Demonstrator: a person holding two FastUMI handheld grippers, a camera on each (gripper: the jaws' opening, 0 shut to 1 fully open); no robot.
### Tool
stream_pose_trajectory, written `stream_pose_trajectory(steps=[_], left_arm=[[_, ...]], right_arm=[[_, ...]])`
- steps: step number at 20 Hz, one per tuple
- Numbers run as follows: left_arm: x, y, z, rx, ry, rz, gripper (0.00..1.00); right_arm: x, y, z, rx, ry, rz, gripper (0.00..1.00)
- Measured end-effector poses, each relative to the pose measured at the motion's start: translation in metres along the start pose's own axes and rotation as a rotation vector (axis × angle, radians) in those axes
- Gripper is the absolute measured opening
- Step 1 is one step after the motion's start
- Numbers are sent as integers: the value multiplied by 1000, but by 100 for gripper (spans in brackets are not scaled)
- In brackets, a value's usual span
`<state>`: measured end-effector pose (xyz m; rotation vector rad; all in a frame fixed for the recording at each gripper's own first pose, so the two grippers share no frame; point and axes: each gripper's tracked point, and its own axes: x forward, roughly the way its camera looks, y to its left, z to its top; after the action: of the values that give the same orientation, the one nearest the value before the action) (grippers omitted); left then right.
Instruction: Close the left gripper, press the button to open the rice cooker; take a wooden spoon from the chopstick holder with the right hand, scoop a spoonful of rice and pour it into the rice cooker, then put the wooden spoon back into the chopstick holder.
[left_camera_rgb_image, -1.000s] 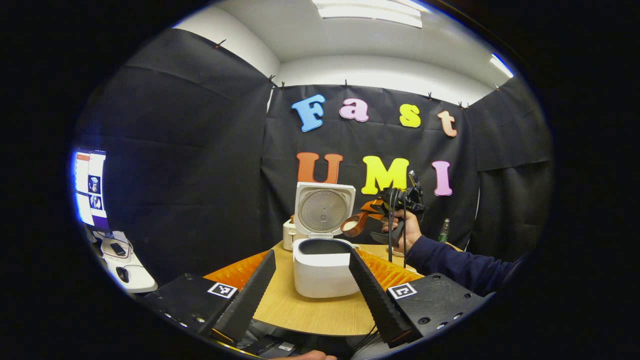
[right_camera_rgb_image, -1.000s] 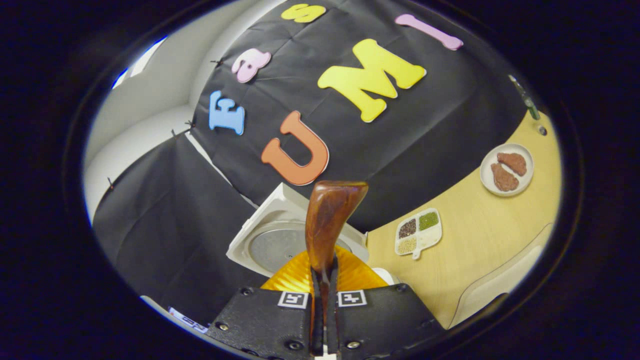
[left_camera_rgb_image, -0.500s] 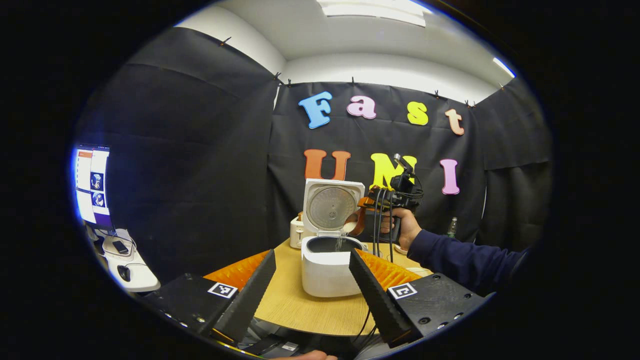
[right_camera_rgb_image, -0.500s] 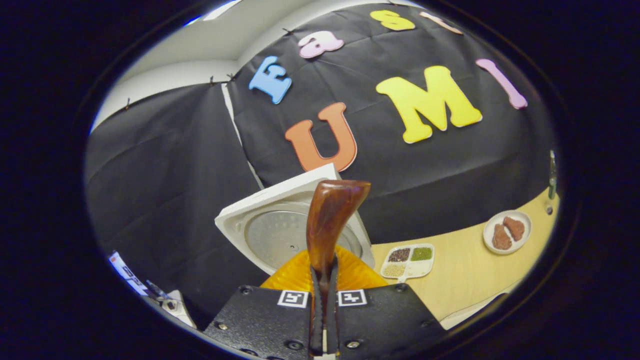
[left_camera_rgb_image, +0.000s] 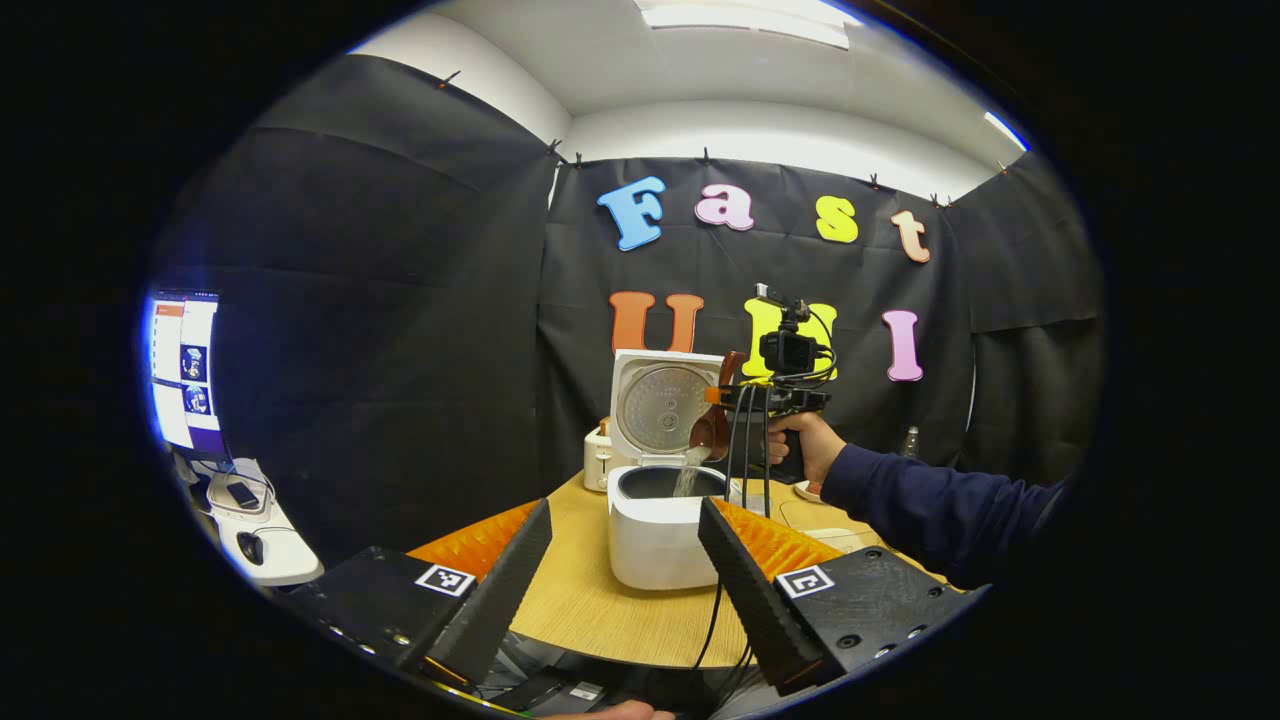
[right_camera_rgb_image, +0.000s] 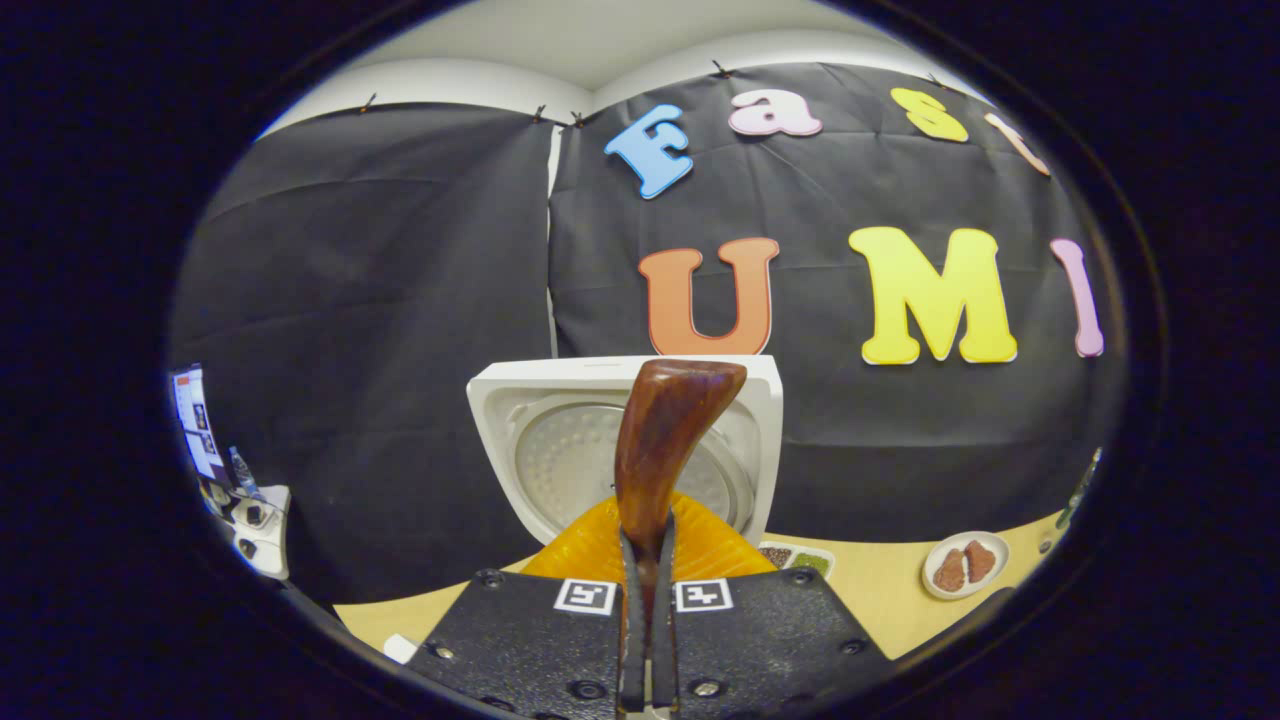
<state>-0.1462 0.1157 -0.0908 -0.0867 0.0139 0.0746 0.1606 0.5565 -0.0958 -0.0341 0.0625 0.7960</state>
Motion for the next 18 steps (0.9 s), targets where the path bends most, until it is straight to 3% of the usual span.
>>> stream_pose_trajectory(steps=[11,18], left_arm=[[-4,-15,1,11,3,-20,94],[-3,-32,8,27,-9,-26,94]], right_arm=[[-35,33,-3,-445,-90,38,8],[-63,9,6,-347,-101,1,8]])
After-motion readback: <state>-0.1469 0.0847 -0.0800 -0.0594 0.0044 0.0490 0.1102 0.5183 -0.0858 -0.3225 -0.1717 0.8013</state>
